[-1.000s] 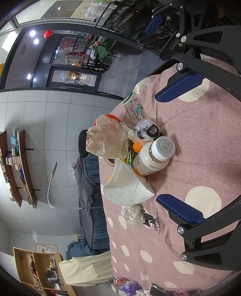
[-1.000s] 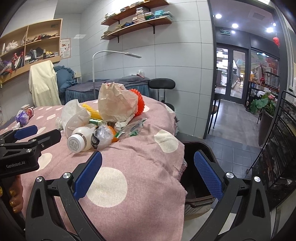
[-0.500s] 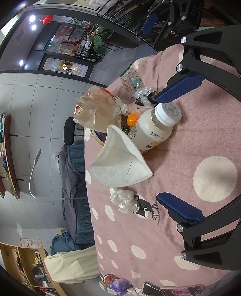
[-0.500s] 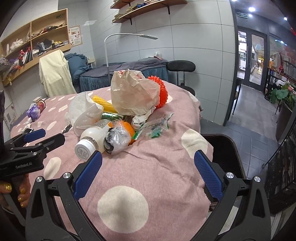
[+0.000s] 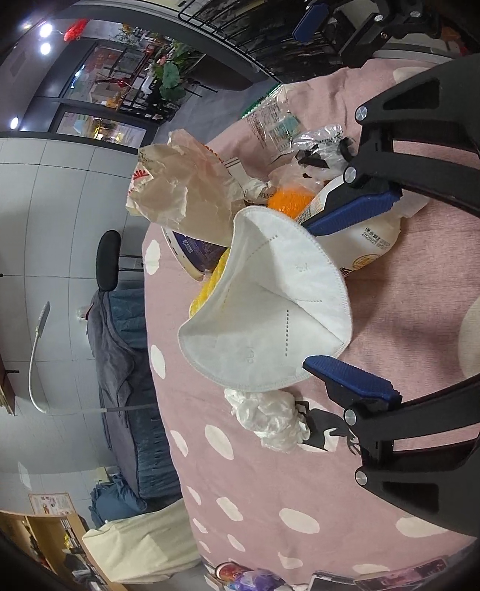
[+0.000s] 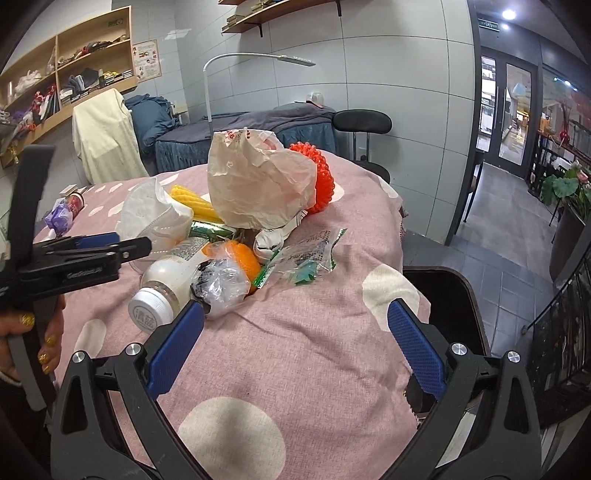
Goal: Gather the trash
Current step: 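Reach the left gripper to the white face mask and close on it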
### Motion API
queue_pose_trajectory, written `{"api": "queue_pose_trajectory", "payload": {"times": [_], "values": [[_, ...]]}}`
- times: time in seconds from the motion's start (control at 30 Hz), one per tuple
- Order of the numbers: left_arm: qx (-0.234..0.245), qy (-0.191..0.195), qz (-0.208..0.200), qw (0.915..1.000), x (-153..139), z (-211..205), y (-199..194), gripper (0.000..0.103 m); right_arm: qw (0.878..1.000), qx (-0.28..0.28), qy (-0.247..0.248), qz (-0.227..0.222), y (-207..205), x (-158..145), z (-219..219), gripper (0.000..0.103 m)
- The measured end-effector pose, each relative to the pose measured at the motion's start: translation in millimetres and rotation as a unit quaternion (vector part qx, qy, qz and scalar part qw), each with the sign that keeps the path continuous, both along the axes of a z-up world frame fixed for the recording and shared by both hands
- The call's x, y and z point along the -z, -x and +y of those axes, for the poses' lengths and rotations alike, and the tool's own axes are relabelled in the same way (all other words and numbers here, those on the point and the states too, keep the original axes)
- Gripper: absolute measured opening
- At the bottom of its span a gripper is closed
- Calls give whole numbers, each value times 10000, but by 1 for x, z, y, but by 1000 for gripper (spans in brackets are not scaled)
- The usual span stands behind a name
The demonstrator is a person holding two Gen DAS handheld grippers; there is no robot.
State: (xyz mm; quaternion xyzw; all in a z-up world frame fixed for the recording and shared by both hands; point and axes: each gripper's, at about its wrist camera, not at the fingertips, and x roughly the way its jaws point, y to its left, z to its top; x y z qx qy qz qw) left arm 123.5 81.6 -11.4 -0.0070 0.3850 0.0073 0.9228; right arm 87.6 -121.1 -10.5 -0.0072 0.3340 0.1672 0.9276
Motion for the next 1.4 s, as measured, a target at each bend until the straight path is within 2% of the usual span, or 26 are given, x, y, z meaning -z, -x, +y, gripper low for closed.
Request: {"api": "queue_pose_trajectory", "payload": {"times": [0.13, 0.27, 0.37, 0.47, 0.5, 0.57, 0.77, 0.87, 0.93, 1.0, 1.13, 1.4], "values": [[23, -138, 168, 9998, 8, 1, -11, 66, 10000, 5, 15, -9, -4, 0, -1, 98], [-77, 39, 191, 9998, 10, 9, -12, 66, 10000, -23, -26, 15, -12, -2, 0, 98], [-43, 93, 231, 9997, 11, 12, -9, 59, 10000, -14, 28, 52, -21, -2, 2, 98], [-9, 83, 253, 9996, 14, 12, -10, 47, 9998, 24, -11, 194, -35, 1, 3, 98], [-14, 96, 262, 9996, 16, 12, -10, 35, 9996, 22, -81, 285, -41, 3, 2, 98], [-46, 127, 287, 9995, 18, 14, -10, 19, 9989, 21, -202, 417, -51, 6, 1, 98], [-41, 6, 136, 9999, 18, 10, -4, 8, 9968, 117, -343, 716, -77, 17, 1, 96], [-82, -93, 81, 9999, 17, 9, -2, 5, 9958, 116, -322, 844, -87, 22, 4, 75], [-120, -52, 65, 9999, 16, 11, -2, 4, 9950, 81, -290, 955, -92, 27, 7, 53], [-169, -10, 27, 9999, 14, 13, -1, 4, 9941, 12, -349, 1029, -94, 31, 8, 41], [-224, 21, -171, 9996, 5, 17, 5, 4, 9949, -81, -332, 947, -91, 30, 12, 29], [-126, -3, -572, 9983, -22, 7, 22, 4, 9941, -80, -729, 794, -78, 18, -4, 22]]}}
